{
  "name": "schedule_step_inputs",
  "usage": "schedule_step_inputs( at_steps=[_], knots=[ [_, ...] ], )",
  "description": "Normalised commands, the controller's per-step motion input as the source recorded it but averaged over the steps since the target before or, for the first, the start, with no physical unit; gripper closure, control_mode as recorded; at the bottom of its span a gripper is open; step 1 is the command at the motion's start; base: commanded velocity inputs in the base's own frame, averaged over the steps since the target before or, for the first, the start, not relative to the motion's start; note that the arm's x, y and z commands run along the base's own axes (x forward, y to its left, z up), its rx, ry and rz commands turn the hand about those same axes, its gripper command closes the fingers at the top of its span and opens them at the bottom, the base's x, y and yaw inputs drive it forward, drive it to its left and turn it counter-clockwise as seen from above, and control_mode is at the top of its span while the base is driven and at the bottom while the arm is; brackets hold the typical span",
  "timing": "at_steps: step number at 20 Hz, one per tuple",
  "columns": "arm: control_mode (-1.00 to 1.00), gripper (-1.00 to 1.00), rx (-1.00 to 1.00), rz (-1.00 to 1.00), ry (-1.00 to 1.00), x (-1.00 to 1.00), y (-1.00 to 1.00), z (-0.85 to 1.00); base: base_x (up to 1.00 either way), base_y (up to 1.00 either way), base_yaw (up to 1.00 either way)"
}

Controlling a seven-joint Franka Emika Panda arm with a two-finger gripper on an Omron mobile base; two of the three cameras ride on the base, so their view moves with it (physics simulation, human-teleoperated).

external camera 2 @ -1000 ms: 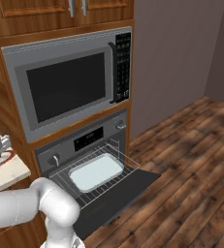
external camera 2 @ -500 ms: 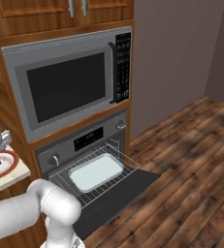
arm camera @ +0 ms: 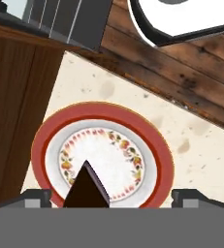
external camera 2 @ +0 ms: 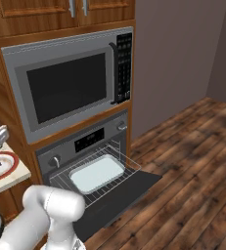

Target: Take the baked cake out of the oven and place it on the plate for cooling. Then close the oven door.

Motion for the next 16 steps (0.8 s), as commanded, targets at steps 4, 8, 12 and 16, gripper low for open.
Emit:
schedule_step_inputs(
  at_steps=[4,8,12,16],
  knots=[
    [-1.0,-1.0,0.0,-0.25,0.01,-0.13,-0.52,1.0,0.0,0.0,0.0],
    [-1.0,-1.0,0.0,-0.3,0.11,-0.05,-0.67,0.92,0.0,0.0,0.0],
    [-1.0,-1.0,0.0,-0.36,0.18,-0.07,-0.82,0.63,0.0,0.0,0.0],
    [-1.0,-1.0,0.0,-0.38,0.2,-0.01,-0.99,0.46,0.0,0.0,0.0]
  ],
)
